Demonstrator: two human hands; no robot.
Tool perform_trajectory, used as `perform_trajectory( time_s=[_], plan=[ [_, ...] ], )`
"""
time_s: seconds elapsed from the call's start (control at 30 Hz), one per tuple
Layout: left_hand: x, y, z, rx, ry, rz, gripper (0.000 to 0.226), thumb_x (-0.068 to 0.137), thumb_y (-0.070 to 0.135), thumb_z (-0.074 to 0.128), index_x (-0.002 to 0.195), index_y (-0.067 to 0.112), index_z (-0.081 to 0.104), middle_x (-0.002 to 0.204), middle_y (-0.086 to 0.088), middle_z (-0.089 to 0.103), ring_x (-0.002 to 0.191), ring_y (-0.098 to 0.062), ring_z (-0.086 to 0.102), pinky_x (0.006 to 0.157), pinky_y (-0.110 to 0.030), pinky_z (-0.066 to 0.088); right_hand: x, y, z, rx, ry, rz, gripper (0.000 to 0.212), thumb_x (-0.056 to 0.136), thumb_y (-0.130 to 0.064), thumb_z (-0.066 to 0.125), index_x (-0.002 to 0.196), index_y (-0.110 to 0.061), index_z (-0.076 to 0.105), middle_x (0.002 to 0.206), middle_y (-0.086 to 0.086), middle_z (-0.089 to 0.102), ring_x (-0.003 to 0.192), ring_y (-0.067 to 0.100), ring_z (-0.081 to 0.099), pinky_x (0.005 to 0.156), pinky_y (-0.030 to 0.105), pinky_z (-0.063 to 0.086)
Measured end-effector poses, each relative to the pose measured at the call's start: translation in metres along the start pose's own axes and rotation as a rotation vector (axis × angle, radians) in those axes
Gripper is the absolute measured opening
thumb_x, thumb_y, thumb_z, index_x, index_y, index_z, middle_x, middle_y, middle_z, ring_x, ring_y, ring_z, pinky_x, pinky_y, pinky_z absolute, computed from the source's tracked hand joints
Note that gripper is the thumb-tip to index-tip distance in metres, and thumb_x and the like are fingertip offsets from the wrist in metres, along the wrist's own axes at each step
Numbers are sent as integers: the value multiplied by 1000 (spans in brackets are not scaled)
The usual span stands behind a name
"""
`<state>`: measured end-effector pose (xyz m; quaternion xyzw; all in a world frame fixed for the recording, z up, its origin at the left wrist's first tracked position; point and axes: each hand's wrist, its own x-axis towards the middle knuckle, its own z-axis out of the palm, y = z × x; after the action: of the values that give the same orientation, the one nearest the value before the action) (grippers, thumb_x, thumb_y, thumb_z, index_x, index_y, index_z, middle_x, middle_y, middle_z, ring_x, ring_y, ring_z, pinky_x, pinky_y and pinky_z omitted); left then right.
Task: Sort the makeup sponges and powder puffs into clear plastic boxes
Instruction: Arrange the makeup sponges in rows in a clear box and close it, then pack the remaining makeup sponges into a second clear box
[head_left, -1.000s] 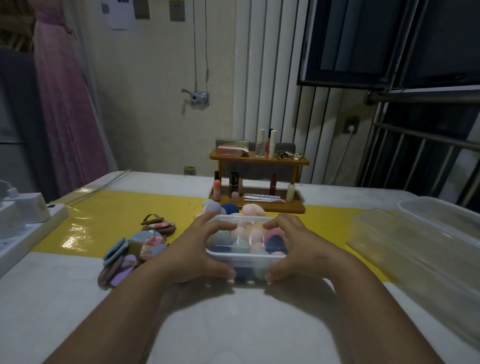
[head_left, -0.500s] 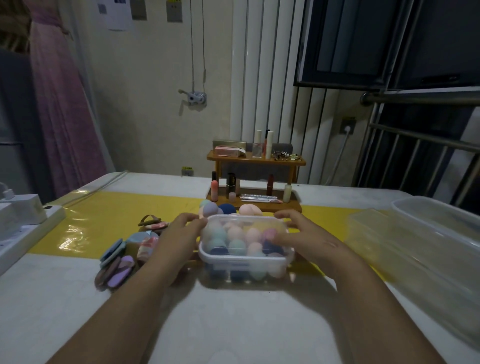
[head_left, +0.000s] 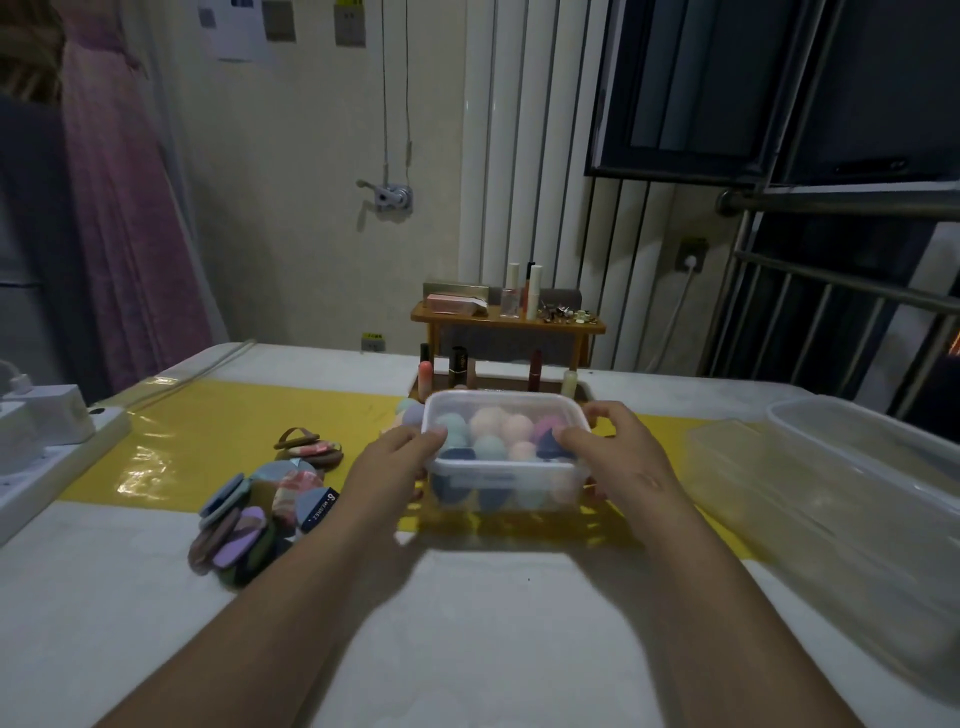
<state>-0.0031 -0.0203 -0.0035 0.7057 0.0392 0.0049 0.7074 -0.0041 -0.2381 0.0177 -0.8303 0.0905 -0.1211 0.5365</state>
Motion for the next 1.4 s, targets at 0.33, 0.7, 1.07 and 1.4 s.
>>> perform_trajectory(
  time_s=[0.33,0.7,1.07,1.4],
  plan=[
    [5,20,25,-192,-127,-102,28,97,35,57,122,24,54,123,-11,57,109,-34,62,86,-52,59,-6,-18,-9,-62,134,-120,39,94,-39,60,132,-28,57,106,-5,58,95,20,59,78,39,55],
    [8,37,83,-184,-67,-50,34,96,36,59,126,21,52,109,-8,56,98,-29,62,82,-49,60,-27,-23,-68,-622,404,-190,38,99,-23,51,136,-19,56,135,3,58,121,24,49,103,36,40],
    [-1,40,153,-178,-106,-30,40,96,38,59,132,24,49,115,-10,61,99,-30,64,79,-44,61,-40,-19,-127,-1140,468,-19,30,89,-16,53,117,-22,62,118,4,58,113,28,51,93,38,40],
    [-4,39,199,-180,-170,-71,42,94,42,60,130,23,50,117,-9,61,99,-30,65,77,-45,62,-38,-15,-165,-866,511,-148,25,89,-15,61,110,-18,73,110,7,66,105,29,58,83,31,46]
  ],
)
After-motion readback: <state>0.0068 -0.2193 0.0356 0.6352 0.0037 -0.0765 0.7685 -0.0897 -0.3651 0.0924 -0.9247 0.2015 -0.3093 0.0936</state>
